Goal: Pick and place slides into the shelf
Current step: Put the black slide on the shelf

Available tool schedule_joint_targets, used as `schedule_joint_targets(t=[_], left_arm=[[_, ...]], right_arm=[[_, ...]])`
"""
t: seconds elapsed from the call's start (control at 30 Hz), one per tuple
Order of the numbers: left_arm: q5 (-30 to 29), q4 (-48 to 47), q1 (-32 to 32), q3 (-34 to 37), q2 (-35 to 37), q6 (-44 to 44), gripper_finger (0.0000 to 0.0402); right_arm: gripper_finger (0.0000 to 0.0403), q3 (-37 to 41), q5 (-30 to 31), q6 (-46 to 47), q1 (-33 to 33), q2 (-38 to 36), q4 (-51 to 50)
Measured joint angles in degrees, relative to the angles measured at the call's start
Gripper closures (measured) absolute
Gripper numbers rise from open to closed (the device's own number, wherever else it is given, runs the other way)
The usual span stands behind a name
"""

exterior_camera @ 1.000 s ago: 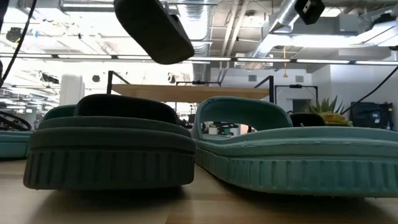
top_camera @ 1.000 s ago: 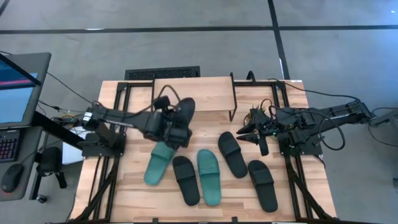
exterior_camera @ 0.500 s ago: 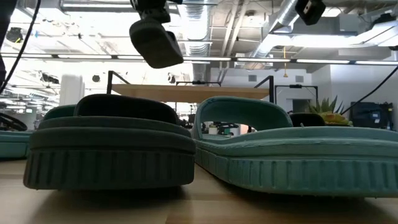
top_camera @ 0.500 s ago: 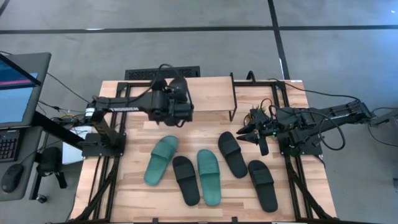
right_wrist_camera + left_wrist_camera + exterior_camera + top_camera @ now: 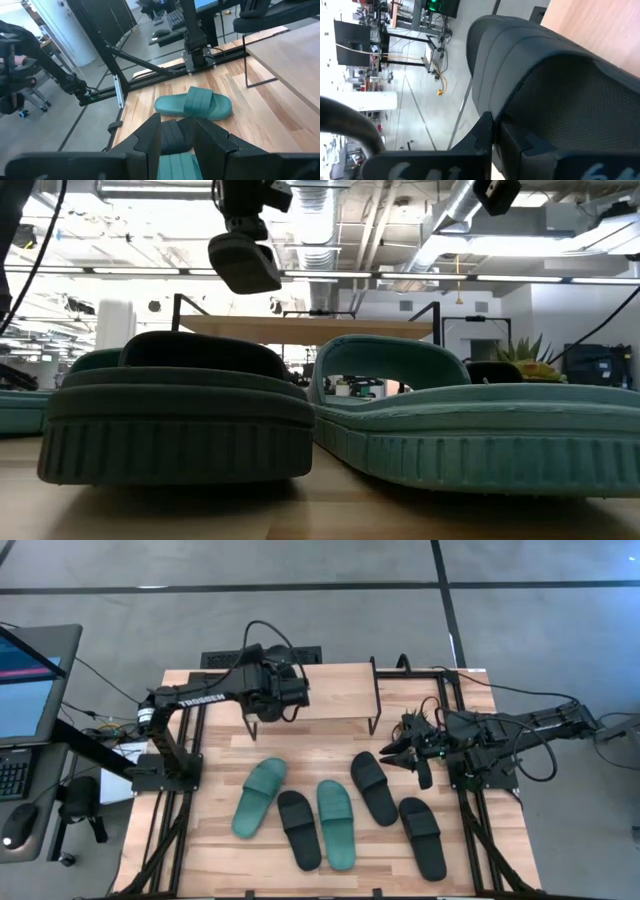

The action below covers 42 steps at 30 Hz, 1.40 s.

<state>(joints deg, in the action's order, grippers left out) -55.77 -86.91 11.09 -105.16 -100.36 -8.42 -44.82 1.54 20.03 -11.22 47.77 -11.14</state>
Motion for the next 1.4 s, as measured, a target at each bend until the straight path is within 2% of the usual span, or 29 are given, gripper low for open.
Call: schedule_joint_targets(t=[0.17, 0.33, 0.87, 1.4], left_arm=[[1.3, 2.5, 1.2, 0.0, 0.0, 3.9, 0.0401], [3.0, 3.0, 2.9, 0.4, 0.0, 2.6, 0.0401], [4.6, 7.0, 4.3, 11.7, -0.1, 1.8, 0.0401], [4.9, 6.9, 5.9, 11.9, -0.1, 6.1, 0.0401]], right_arm=[[0.0305, 0.0, 0.0, 0.0, 0.0, 0.0, 0.0], [0.0305, 0.0, 0.0, -0.1, 0.0, 0.0, -0.1], [0.0305, 0.0, 0.0, -0.5, 0.1, 0.0, -0.1], [0.0305, 0.0, 0.0, -0.5, 0.1, 0.0, -0.2]])
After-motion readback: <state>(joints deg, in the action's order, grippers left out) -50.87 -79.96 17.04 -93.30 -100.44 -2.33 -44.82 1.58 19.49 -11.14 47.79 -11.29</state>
